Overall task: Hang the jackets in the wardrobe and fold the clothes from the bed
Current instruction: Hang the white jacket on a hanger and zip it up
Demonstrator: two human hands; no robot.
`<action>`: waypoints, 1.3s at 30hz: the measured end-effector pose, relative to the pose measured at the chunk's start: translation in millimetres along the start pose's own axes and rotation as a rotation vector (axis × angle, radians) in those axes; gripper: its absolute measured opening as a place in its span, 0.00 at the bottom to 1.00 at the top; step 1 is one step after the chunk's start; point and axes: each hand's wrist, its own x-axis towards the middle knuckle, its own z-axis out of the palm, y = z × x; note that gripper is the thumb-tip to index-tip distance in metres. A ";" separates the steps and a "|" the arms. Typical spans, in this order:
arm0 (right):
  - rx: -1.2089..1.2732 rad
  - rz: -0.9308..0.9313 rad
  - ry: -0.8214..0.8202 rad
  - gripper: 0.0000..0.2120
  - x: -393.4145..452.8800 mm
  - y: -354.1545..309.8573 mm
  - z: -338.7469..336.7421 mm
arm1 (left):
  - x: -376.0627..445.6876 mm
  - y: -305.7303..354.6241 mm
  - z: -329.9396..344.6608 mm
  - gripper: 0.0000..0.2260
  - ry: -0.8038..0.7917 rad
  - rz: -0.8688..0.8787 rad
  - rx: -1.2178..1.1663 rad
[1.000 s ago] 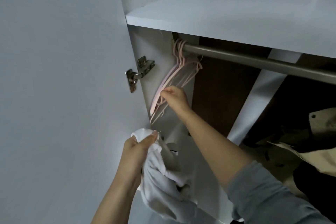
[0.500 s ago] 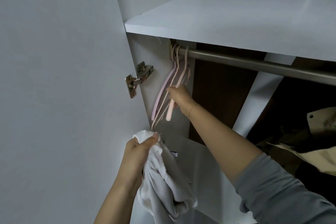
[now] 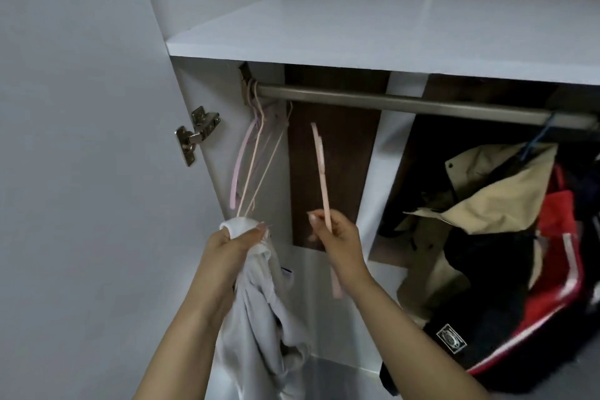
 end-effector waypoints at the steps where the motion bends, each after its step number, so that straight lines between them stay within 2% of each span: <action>1: -0.045 0.016 0.064 0.05 -5.7 0.5 -8.1 | -5.2 -0.6 2.6 0.07 -0.032 0.010 0.008; 4: -0.121 0.012 0.247 0.15 -29.6 -3.7 -38.0 | -20.6 -2.4 8.4 0.10 -0.119 0.024 0.042; 7: -0.196 -0.142 0.285 0.22 -72.0 -16.2 -68.0 | -28.2 1.4 8.7 0.13 -0.237 0.005 0.162; 8: -0.199 -0.173 0.277 0.23 -87.7 -20.0 -75.5 | -29.5 4.5 6.9 0.17 -0.320 -0.023 0.226; 10: -0.193 -0.190 0.256 0.21 -116.4 -26.6 -83.0 | -30.2 9.3 1.0 0.28 -0.555 -0.092 0.268; 12: -0.208 -0.201 0.241 0.14 -138.8 -31.8 -84.8 | -35.4 10.0 -2.8 0.29 -0.711 -0.094 0.212; 14: -0.265 -0.230 0.223 0.11 -156.8 -38.7 -84.8 | -40.5 9.3 -4.3 0.27 -0.740 -0.046 0.167; 17: -0.260 -0.268 0.202 0.16 -181.8 -46.6 -89.4 | -46.2 14.0 -3.6 0.26 -0.718 0.029 0.267; 20: -0.173 -0.259 0.255 0.09 -206.3 -50.0 -98.9 | -53.9 21.6 -1.6 0.21 -0.591 0.183 0.662; 23: -0.072 -0.234 0.260 0.17 -228.5 -53.3 -110.9 | -65.3 16.9 -1.5 0.16 -0.546 0.209 0.798; 28: -0.128 -0.219 0.118 0.22 -269.5 -55.1 -138.8 | -91.8 1.7 -5.7 0.16 -0.371 0.034 0.466; 30: -0.153 -0.159 0.076 0.27 -290.0 -52.1 -154.8 | -107.8 -0.7 -4.5 0.17 -0.329 0.018 0.434; 34: -0.160 -0.078 0.058 0.24 -327.1 -44.8 -191.0 | -137.8 -1.3 -1.7 0.16 -0.324 -0.013 0.375; 39: -0.256 0.041 -0.137 0.24 -358.7 -35.3 -218.4 | -167.6 -5.6 -7.7 0.17 -0.301 0.032 0.324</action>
